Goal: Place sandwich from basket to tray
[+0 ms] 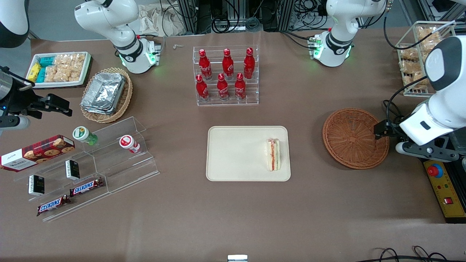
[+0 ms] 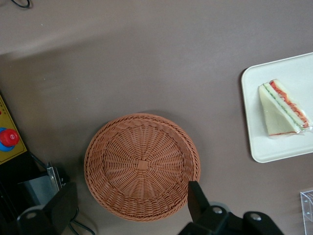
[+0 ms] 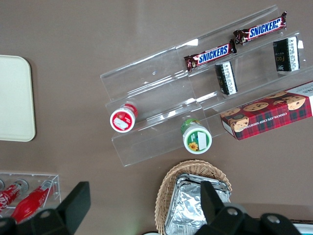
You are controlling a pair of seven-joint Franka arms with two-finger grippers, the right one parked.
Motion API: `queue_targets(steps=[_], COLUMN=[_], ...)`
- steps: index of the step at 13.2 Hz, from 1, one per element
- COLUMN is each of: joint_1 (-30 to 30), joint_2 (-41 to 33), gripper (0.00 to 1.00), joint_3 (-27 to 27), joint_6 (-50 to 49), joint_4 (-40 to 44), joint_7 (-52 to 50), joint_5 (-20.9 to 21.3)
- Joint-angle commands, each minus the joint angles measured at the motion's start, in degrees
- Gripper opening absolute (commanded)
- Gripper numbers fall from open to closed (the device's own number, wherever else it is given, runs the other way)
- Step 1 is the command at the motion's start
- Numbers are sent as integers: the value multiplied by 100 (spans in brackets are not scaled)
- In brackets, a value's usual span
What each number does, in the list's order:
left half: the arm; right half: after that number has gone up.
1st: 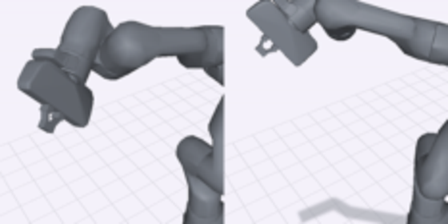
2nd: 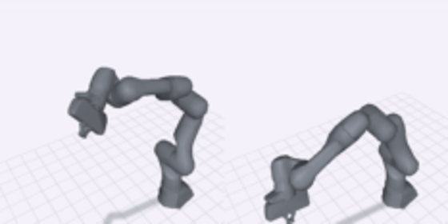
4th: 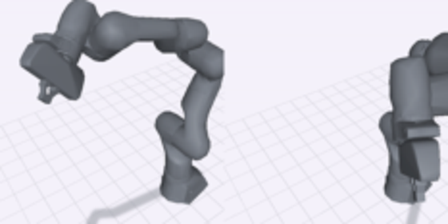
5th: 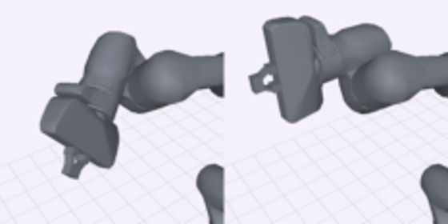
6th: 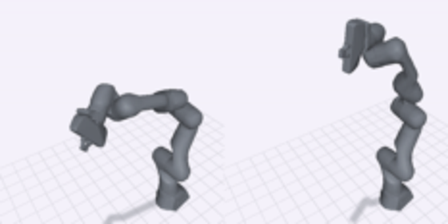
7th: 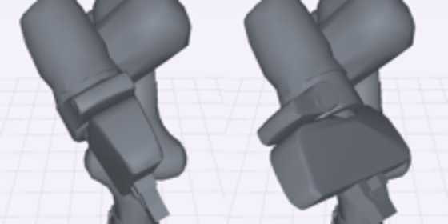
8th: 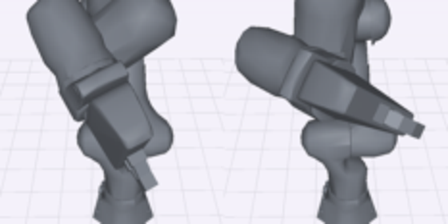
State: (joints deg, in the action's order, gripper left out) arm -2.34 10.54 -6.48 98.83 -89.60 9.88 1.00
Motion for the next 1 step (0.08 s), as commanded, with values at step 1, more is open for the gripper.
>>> queue_targets(steps=[1], joint_1=[-4], joint_2=[36], gripper=[100], joint_3=[15], joint_6=[-303], joint_4=[215], joint_7=[242], joint_5=[-65])
